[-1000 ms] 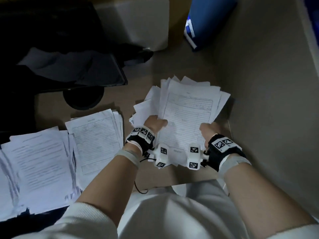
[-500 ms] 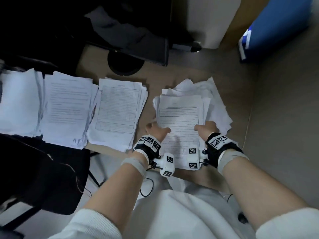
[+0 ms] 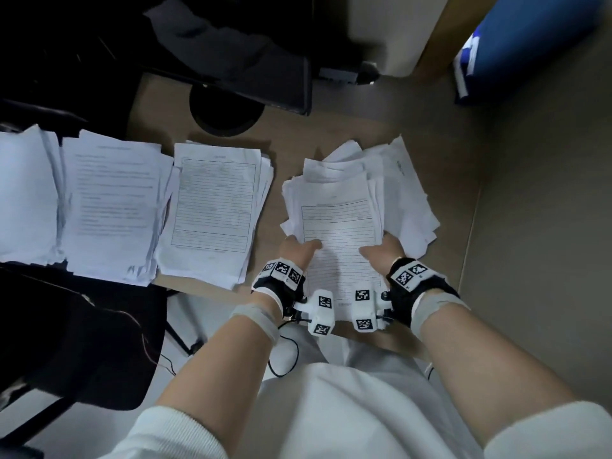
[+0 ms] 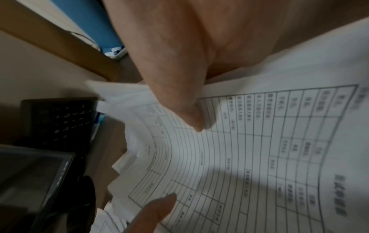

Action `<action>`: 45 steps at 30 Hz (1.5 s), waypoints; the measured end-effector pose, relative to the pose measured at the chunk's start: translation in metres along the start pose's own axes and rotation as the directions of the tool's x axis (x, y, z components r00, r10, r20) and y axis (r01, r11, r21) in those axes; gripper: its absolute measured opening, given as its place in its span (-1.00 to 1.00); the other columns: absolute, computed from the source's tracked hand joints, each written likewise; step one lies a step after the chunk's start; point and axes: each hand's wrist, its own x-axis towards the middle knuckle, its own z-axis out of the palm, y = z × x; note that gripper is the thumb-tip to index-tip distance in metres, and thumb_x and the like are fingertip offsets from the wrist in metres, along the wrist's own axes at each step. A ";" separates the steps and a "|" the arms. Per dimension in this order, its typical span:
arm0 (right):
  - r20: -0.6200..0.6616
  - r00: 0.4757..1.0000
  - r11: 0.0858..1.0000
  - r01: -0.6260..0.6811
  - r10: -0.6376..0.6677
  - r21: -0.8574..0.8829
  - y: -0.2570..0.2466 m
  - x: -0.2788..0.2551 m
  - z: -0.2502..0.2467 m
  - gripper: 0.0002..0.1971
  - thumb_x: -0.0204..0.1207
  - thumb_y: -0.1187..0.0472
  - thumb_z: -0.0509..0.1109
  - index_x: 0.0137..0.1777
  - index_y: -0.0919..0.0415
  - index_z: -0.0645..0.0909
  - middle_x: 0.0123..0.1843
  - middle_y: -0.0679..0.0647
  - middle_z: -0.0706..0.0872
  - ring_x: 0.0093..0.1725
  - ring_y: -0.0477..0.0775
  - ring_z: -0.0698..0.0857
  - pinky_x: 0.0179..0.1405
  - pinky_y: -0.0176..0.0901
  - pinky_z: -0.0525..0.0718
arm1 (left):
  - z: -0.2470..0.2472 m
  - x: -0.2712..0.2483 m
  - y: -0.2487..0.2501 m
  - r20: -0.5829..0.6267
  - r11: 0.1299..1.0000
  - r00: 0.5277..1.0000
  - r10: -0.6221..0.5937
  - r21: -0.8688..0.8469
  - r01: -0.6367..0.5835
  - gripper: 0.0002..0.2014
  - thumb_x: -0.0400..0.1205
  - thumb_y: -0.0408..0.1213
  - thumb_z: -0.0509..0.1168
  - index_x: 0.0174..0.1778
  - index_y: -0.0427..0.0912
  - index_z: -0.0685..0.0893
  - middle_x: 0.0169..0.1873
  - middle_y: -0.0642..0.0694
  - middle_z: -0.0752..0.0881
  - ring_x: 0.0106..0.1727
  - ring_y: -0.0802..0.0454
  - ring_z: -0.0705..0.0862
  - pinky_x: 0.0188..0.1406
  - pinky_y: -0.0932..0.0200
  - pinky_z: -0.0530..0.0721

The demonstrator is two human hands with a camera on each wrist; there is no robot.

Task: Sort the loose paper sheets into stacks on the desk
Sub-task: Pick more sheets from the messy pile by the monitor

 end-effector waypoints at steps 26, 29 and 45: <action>-0.180 0.983 0.959 -0.082 0.034 -0.270 -0.043 0.034 -0.035 -0.40 0.21 -0.22 0.44 0.18 0.15 0.70 0.21 0.20 0.68 0.12 0.30 0.69 0.10 0.01 0.71 | 0.016 0.013 0.036 -0.005 0.990 0.996 0.094 -0.106 -0.094 -0.80 0.52 -0.17 0.47 -0.24 -0.16 0.59 -0.20 -0.07 0.65 -0.18 -0.05 0.62 -0.24 0.20 0.51; -0.156 0.985 0.982 -0.102 0.077 -0.160 -0.037 0.039 -0.037 -0.50 0.35 -0.01 0.52 0.27 0.17 0.62 0.20 0.10 0.68 0.08 0.20 0.69 0.01 -0.11 0.63 | 0.017 0.012 0.050 0.024 0.982 0.992 0.126 -0.144 -0.121 -0.71 0.52 -0.25 0.49 0.10 -0.25 0.64 -0.09 -0.08 0.70 -0.02 -0.10 0.69 -0.06 0.13 0.60; 0.041 0.991 0.972 -0.130 0.125 0.195 -0.002 0.011 -0.043 -0.70 0.43 -0.02 0.61 0.01 0.08 0.62 -0.13 -0.09 0.72 -0.16 -0.10 0.67 -0.20 -0.27 0.61 | 0.008 0.027 0.036 0.122 0.974 0.978 0.169 0.129 -0.185 0.06 0.13 0.46 0.57 0.45 -0.15 0.56 0.31 -0.01 0.69 0.31 -0.10 0.70 0.25 -0.07 0.69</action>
